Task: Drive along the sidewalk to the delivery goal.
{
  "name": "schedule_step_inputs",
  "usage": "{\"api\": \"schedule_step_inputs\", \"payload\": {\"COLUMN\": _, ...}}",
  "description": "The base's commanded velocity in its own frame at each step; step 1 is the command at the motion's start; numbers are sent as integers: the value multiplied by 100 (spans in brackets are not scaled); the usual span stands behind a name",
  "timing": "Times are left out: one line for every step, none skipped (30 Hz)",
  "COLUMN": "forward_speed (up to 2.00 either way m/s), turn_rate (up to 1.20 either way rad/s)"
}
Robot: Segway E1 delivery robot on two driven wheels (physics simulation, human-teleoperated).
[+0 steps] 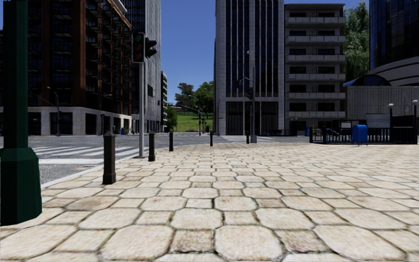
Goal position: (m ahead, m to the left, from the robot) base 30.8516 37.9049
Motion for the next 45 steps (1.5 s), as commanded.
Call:
{"api": "schedule_step_inputs", "payload": {"forward_speed": 200, "turn_rate": 0}}
{"api": "schedule_step_inputs", "payload": {"forward_speed": 200, "turn_rate": 0}}
{"api": "schedule_step_inputs", "payload": {"forward_speed": 200, "turn_rate": 0}}
{"api": "schedule_step_inputs", "payload": {"forward_speed": 200, "turn_rate": 0}}
{"api": "schedule_step_inputs", "payload": {"forward_speed": 200, "turn_rate": 0}}
{"api": "schedule_step_inputs", "payload": {"forward_speed": 200, "turn_rate": 0}}
{"api": "schedule_step_inputs", "payload": {"forward_speed": 200, "turn_rate": 0}}
{"api": "schedule_step_inputs", "payload": {"forward_speed": 200, "turn_rate": 0}}
{"api": "schedule_step_inputs", "payload": {"forward_speed": 200, "turn_rate": 0}}
{"api": "schedule_step_inputs", "payload": {"forward_speed": 200, "turn_rate": 0}}
{"api": "schedule_step_inputs", "payload": {"forward_speed": 200, "turn_rate": -6}}
{"api": "schedule_step_inputs", "payload": {"forward_speed": 200, "turn_rate": -12}}
{"api": "schedule_step_inputs", "payload": {"forward_speed": 200, "turn_rate": -17}}
{"api": "schedule_step_inputs", "payload": {"forward_speed": 200, "turn_rate": -20}}
{"api": "schedule_step_inputs", "payload": {"forward_speed": 200, "turn_rate": -22}}
{"api": "schedule_step_inputs", "payload": {"forward_speed": 200, "turn_rate": -22}}
{"api": "schedule_step_inputs", "payload": {"forward_speed": 200, "turn_rate": -23}}
{"api": "schedule_step_inputs", "payload": {"forward_speed": 200, "turn_rate": -23}}
{"api": "schedule_step_inputs", "payload": {"forward_speed": 200, "turn_rate": -23}}
{"api": "schedule_step_inputs", "payload": {"forward_speed": 200, "turn_rate": -23}}
{"api": "schedule_step_inputs", "payload": {"forward_speed": 200, "turn_rate": -23}}
{"api": "schedule_step_inputs", "payload": {"forward_speed": 200, "turn_rate": -23}}
{"api": "schedule_step_inputs", "payload": {"forward_speed": 200, "turn_rate": -23}}
{"api": "schedule_step_inputs", "payload": {"forward_speed": 200, "turn_rate": -23}}
{"api": "schedule_step_inputs", "payload": {"forward_speed": 200, "turn_rate": -23}}
{"api": "schedule_step_inputs", "payload": {"forward_speed": 200, "turn_rate": -23}}
{"api": "schedule_step_inputs", "payload": {"forward_speed": 200, "turn_rate": -23}}
{"api": "schedule_step_inputs", "payload": {"forward_speed": 200, "turn_rate": -23}}
{"api": "schedule_step_inputs", "payload": {"forward_speed": 200, "turn_rate": -23}}
{"api": "schedule_step_inputs", "payload": {"forward_speed": 200, "turn_rate": -23}}
{"api": "schedule_step_inputs", "payload": {"forward_speed": 200, "turn_rate": -23}}
{"api": "schedule_step_inputs", "payload": {"forward_speed": 200, "turn_rate": -23}}
{"api": "schedule_step_inputs", "payload": {"forward_speed": 200, "turn_rate": -23}}
{"api": "schedule_step_inputs", "payload": {"forward_speed": 200, "turn_rate": -23}}
{"api": "schedule_step_inputs", "payload": {"forward_speed": 200, "turn_rate": -23}}
{"api": "schedule_step_inputs", "payload": {"forward_speed": 200, "turn_rate": -23}}
{"api": "schedule_step_inputs", "payload": {"forward_speed": 200, "turn_rate": -23}}
{"api": "schedule_step_inputs", "payload": {"forward_speed": 200, "turn_rate": -23}}
{"api": "schedule_step_inputs", "payload": {"forward_speed": 200, "turn_rate": -23}}
{"api": "schedule_step_inputs", "payload": {"forward_speed": 200, "turn_rate": -23}}
{"api": "schedule_step_inputs", "payload": {"forward_speed": 200, "turn_rate": -23}}
{"api": "schedule_step_inputs", "payload": {"forward_speed": 200, "turn_rate": -23}}
{"api": "schedule_step_inputs", "payload": {"forward_speed": 200, "turn_rate": -23}}
{"api": "schedule_step_inputs", "payload": {"forward_speed": 200, "turn_rate": -23}}
{"api": "schedule_step_inputs", "payload": {"forward_speed": 200, "turn_rate": -23}}
